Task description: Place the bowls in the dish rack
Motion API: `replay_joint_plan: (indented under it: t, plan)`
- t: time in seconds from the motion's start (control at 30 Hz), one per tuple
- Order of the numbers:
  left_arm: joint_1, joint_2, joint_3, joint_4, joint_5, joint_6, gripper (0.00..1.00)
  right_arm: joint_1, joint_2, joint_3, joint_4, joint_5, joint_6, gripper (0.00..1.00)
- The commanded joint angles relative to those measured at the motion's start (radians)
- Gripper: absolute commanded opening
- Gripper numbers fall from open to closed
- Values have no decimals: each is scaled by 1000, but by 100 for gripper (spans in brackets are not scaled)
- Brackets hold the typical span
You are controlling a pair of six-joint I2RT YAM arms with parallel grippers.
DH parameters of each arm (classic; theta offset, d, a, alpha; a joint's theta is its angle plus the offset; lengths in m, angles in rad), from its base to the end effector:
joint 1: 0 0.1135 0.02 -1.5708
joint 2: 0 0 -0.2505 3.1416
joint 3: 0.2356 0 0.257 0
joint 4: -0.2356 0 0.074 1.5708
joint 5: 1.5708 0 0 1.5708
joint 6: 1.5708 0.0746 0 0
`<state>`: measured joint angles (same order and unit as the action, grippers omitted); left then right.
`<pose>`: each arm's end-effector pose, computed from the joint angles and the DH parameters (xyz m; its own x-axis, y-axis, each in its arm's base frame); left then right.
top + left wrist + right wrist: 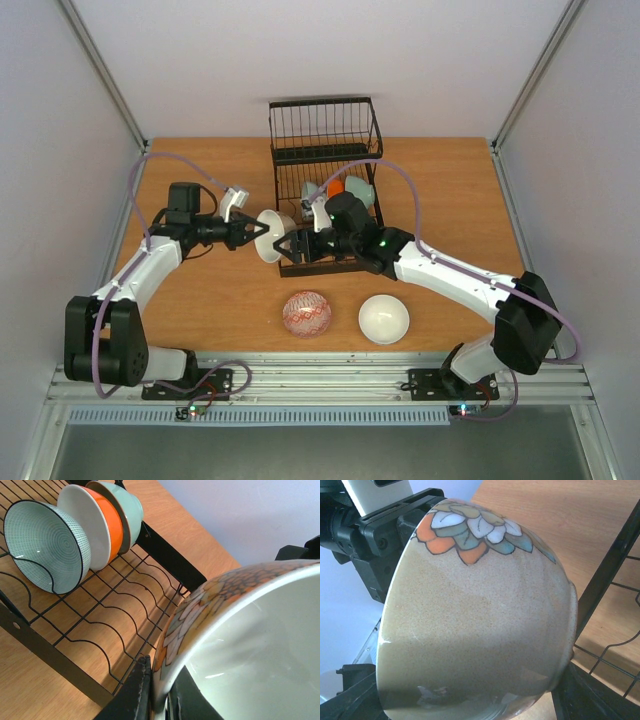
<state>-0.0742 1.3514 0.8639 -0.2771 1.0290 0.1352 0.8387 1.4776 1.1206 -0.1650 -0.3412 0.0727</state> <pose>0.2900 -0.0857 0.2161 -0.5958 0.1140 -0.7950 0.7419 0.4572 -0.4904 0.2334 0.2970 0.2598 -0.3974 -0.3398 -0.8524 -0.8682 0.4400 0.2294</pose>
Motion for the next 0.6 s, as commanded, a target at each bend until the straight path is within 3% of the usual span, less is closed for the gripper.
replay_joint_plan:
  t: [0.0, 0.07, 0.1, 0.17, 0.27, 0.37, 0.57]
  plan:
    - [7, -26, 10, 67, 18, -26, 0, 0, -49, -8, 1, 0, -28, 1]
    - [5, -24, 13, 66, -9, -34, 3, 0, -51, -5, -16, 28, -36, 1]
    - [5, -22, 15, 66, -20, -38, 11, 0, -50, 1, -28, 48, -41, 1]
    - [7, -24, 17, 63, -32, -41, 38, 0, -43, 21, -73, 103, -54, 1]
    - [7, -38, 7, 81, -51, -49, 58, 0, -28, 61, -150, 200, -96, 1]
    - [7, -59, -2, 98, -89, -62, 65, 0, -14, 95, -201, 267, -126, 1]
    - [7, -109, -25, 132, -196, -78, 67, 0, 81, 251, -324, 425, -189, 1]
